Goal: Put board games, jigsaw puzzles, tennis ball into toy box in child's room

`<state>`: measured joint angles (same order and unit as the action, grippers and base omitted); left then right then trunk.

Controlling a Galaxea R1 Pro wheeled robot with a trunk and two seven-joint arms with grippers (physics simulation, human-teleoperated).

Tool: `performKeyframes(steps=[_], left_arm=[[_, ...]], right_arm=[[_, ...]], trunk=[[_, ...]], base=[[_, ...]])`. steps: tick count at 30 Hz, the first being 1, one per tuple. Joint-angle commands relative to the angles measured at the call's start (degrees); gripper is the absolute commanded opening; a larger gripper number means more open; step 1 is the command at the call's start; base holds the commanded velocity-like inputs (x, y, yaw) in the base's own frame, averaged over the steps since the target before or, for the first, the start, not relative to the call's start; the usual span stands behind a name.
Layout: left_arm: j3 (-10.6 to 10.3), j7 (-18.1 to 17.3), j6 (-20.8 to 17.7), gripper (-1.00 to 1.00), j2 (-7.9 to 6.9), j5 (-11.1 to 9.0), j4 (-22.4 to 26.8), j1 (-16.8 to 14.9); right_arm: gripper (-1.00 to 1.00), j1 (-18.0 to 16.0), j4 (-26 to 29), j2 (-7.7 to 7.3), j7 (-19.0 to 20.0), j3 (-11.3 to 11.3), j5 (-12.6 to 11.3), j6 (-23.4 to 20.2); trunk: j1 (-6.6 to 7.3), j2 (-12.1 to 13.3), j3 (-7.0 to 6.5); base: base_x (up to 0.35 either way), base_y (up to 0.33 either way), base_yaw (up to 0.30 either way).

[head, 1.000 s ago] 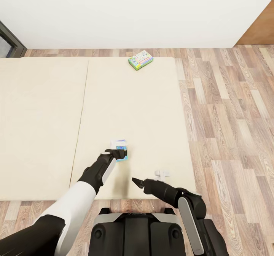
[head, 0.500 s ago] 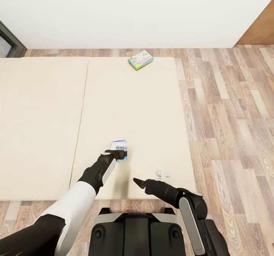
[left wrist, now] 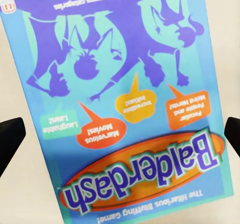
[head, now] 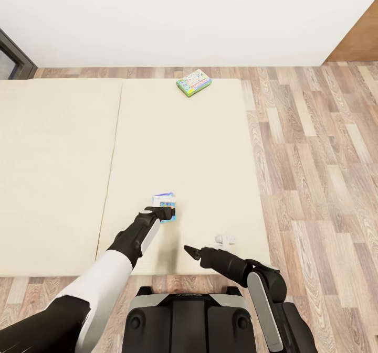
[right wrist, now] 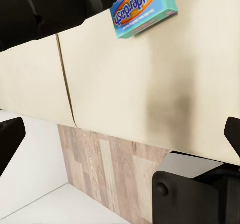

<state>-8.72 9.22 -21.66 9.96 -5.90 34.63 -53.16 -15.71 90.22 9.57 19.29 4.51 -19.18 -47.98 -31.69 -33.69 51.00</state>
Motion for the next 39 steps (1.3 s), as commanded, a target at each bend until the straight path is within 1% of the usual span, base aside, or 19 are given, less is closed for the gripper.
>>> performKeyframes(steps=[1,20,25,30,35,39], left_arm=[[-0.3,0.5,-0.3,1.0,-0.06,-0.6,0.1,0.0],[-0.3,0.0,-0.2,1.0,-0.22,-0.6,0.1,0.2],[-0.2,-0.2,-0.1,1.0,-0.51,-0.6,0.1,0.2],[0.1,-1.5,-0.2,1.0,-0.97,-0.6,0.1,0.2],[1.0,-2.5,-0.2,1.0,-1.46,-0.5,0.1,0.2],[1.8,-2.8,-0.3,1.0,-1.77,-0.5,0.1,0.2]], right_arm=[[1.0,0.0,0.0,0.03,0.2,-0.1,0.2,-0.3],[1.0,0.0,0.0,0.01,0.4,-0.1,0.1,-0.3],[1.0,0.0,0.0,-0.04,0.4,-0.1,0.1,-0.4],[1.0,0.0,0.0,-0.07,0.4,-0.1,0.1,-0.4],[1.0,0.0,0.0,-0.14,0.7,-0.8,0.0,-0.5],[1.0,0.0,0.0,-0.15,0.8,-2.1,0.0,-0.5]], trunk=[[-0.02,-0.1,0.04],[-0.02,-0.1,0.04],[-0.02,-0.1,0.04],[-0.02,-0.1,0.04],[-0.02,-0.1,0.04],[-0.02,-0.1,0.04]], base=[[0.0,0.0,0.0],[0.0,0.0,0.0],[0.0,0.0,0.0],[0.0,0.0,0.0],[0.0,0.0,0.0],[0.0,0.0,0.0]])
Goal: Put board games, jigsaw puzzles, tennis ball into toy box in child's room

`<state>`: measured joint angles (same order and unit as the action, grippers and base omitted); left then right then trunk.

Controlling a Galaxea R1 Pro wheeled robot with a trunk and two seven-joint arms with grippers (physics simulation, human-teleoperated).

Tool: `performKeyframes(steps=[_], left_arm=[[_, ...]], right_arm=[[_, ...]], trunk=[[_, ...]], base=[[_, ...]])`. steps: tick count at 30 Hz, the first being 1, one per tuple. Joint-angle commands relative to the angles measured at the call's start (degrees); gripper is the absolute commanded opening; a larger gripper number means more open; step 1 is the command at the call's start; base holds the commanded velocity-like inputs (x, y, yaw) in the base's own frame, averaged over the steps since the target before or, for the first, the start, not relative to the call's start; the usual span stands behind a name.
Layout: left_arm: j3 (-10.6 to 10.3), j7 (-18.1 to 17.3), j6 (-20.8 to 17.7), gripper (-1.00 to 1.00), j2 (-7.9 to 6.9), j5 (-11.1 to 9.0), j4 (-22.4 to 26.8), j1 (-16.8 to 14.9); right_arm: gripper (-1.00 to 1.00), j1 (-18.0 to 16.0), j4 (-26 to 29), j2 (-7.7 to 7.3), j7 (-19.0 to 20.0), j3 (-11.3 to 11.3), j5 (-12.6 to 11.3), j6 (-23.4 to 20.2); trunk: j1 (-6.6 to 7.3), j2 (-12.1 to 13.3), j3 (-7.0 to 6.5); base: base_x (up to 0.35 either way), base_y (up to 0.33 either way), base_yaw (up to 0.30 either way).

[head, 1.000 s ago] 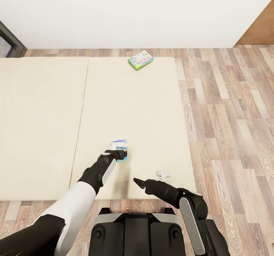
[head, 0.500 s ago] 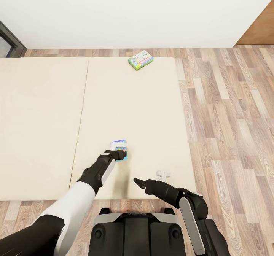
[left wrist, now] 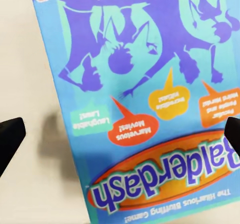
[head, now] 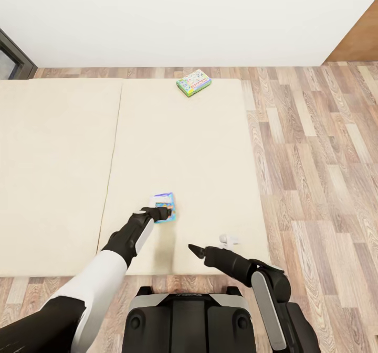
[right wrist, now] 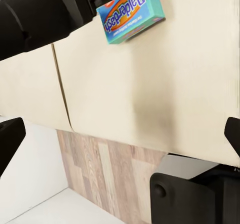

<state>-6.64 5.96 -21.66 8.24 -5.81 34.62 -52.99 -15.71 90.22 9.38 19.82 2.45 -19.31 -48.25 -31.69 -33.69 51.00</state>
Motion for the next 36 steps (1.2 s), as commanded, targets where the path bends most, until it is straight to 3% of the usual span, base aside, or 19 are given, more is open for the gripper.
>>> performKeyframes(steps=[1,10,36], left_arm=[[-0.1,0.5,-0.3,1.0,-0.23,-0.6,0.1,0.0],[0.2,0.3,-0.2,1.0,-0.65,-0.6,0.1,-0.1],[0.0,0.2,-0.3,1.0,-0.69,-0.5,0.1,-0.1]], right_arm=[[1.0,0.0,0.0,0.03,0.3,-0.6,0.1,-0.3],[1.0,0.0,0.0,0.02,0.4,-1.7,0.1,-0.3],[1.0,0.0,0.0,-0.06,0.4,-1.8,0.1,-0.4]], trunk=[[-0.02,-0.1,0.04],[-0.02,-0.1,0.04],[-0.02,-0.1,0.04]], base=[[0.0,0.0,0.0],[0.0,0.0,0.0],[0.0,0.0,0.0]])
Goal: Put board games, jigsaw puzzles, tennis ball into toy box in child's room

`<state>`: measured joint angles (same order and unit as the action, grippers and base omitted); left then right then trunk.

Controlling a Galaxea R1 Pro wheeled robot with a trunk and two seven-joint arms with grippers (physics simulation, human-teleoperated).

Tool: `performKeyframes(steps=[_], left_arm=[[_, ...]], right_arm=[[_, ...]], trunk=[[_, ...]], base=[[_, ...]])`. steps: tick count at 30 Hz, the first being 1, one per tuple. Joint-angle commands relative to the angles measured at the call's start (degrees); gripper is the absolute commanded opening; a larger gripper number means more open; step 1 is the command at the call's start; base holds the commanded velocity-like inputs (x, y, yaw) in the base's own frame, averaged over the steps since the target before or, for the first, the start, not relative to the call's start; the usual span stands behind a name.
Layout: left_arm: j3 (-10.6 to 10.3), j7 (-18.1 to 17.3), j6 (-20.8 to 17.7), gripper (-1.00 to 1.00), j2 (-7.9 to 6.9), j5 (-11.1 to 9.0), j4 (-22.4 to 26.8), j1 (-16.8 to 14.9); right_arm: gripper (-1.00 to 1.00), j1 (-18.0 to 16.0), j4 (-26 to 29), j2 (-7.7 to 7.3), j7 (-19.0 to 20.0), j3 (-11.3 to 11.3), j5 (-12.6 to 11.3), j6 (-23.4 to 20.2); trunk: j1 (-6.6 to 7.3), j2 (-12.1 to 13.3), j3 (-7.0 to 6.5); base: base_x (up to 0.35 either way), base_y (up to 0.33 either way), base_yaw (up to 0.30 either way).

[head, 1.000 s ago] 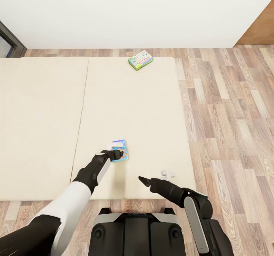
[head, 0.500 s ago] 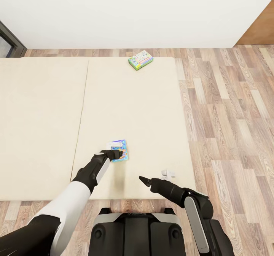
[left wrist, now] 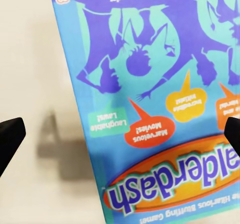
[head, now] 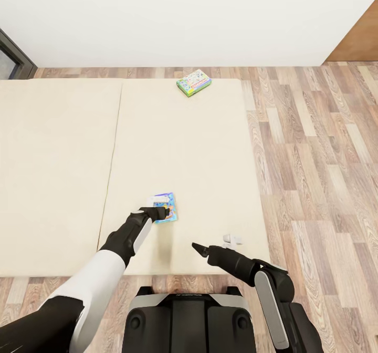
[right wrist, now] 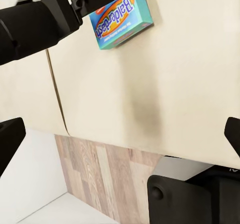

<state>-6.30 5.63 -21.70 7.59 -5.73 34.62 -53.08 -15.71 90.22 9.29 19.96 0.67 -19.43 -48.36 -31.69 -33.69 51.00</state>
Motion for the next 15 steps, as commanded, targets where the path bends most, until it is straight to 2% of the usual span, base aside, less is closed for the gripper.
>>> performKeyframes(steps=[1,6,11,13,15], left_arm=[[-0.3,0.5,-0.3,1.0,-0.04,-0.6,0.1,0.0],[-0.4,0.5,-0.3,1.0,-0.03,-0.6,0.1,0.0],[-0.4,0.5,-0.3,1.0,-0.03,-0.6,0.1,0.0],[-0.4,0.5,-0.3,1.0,-0.03,-0.6,0.1,0.0],[-0.4,0.4,-0.3,1.0,-0.03,-0.6,0.1,0.0]], right_arm=[[1.0,0.0,0.0,0.03,0.3,-0.1,0.2,-0.3],[1.0,0.0,0.0,-0.02,0.3,-0.3,0.2,-0.3],[1.0,0.0,0.0,-0.06,0.5,-1.6,0.1,-0.4],[1.0,0.0,0.0,-0.17,1.4,-2.1,0.0,-0.4],[1.0,0.0,0.0,-0.31,3.9,-3.0,-0.1,-0.4]], trunk=[[-0.02,-0.1,0.04],[-0.02,-0.1,0.04],[-0.02,-0.1,0.04],[-0.02,-0.1,0.04],[-0.02,-0.1,0.04]], base=[[0.0,0.0,0.0],[0.0,0.0,0.0],[0.0,0.0,0.0],[0.0,0.0,0.0],[0.0,0.0,0.0]])
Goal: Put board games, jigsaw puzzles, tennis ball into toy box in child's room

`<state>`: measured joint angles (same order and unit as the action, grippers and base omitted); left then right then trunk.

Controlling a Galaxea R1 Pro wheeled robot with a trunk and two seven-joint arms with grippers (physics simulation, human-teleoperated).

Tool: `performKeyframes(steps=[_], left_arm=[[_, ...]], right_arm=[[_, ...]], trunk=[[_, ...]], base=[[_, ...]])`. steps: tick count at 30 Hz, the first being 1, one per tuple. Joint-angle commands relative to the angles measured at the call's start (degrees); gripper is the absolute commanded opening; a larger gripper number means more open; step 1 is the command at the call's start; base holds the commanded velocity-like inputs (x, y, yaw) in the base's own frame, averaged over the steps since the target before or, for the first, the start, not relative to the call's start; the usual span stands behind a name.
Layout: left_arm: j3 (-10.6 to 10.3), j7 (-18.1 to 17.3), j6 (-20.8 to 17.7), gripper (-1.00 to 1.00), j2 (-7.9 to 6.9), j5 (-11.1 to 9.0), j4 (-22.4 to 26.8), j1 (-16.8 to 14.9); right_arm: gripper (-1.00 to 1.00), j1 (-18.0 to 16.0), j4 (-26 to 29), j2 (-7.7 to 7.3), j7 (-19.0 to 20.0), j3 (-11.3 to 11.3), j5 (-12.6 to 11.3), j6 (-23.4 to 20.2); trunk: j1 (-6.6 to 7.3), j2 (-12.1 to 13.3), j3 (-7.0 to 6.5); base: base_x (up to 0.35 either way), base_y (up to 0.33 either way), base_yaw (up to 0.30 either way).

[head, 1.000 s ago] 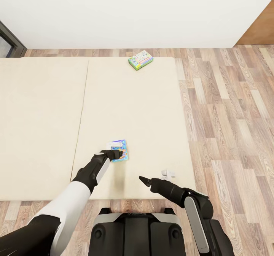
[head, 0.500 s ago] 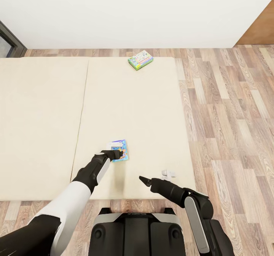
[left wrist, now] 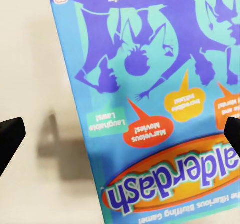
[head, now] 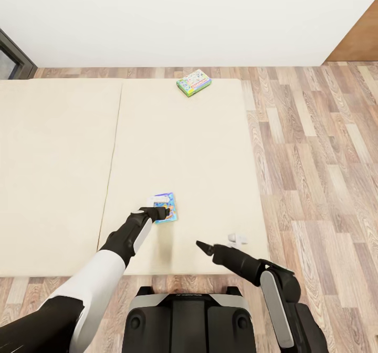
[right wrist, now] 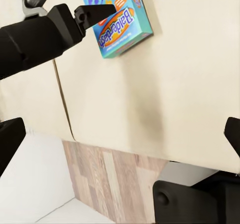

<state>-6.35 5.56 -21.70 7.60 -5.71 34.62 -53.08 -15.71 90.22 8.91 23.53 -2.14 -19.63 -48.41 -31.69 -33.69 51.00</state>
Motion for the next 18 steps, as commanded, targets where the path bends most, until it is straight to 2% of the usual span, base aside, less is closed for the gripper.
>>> performKeyframes(steps=[1,4,5,10,13,18], left_arm=[[-0.3,0.5,-0.3,1.0,-0.05,-0.6,0.1,0.0],[-0.3,0.5,-0.3,1.0,-0.05,-0.6,0.1,0.0],[-0.3,0.5,-0.3,1.0,-0.05,-0.6,0.1,0.0],[-0.4,0.6,-0.3,1.0,-0.05,-0.6,0.1,0.0],[-0.4,0.6,-0.2,1.0,-0.03,-0.6,0.1,0.0],[-0.4,0.6,-0.2,1.0,0.02,-0.5,0.1,0.0]], right_arm=[[1.0,0.0,0.0,-0.01,1.6,-0.6,0.1,-0.4],[1.0,0.0,0.0,-0.71,5.9,-2.3,0.1,-0.3],[1.0,0.0,0.0,-1.45,9.0,-3.7,0.1,-0.3],[1.0,0.0,0.0,-3.24,17.9,-8.4,0.1,-0.2],[1.0,0.1,0.0,-3.55,20.5,-10.3,0.1,-0.2],[1.0,0.1,0.0,-3.68,21.9,-11.2,0.1,-0.2]], trunk=[[-0.02,-0.1,0.04],[-0.02,-0.1,0.04],[-0.02,-0.1,0.04],[-0.02,-0.1,0.04],[-0.02,-0.1,0.04],[-0.02,-0.1,0.04]], base=[[0.0,0.0,0.0],[0.0,0.0,0.0],[0.0,0.0,0.0],[0.0,0.0,0.0],[0.0,0.0,0.0],[0.0,0.0,0.0]])
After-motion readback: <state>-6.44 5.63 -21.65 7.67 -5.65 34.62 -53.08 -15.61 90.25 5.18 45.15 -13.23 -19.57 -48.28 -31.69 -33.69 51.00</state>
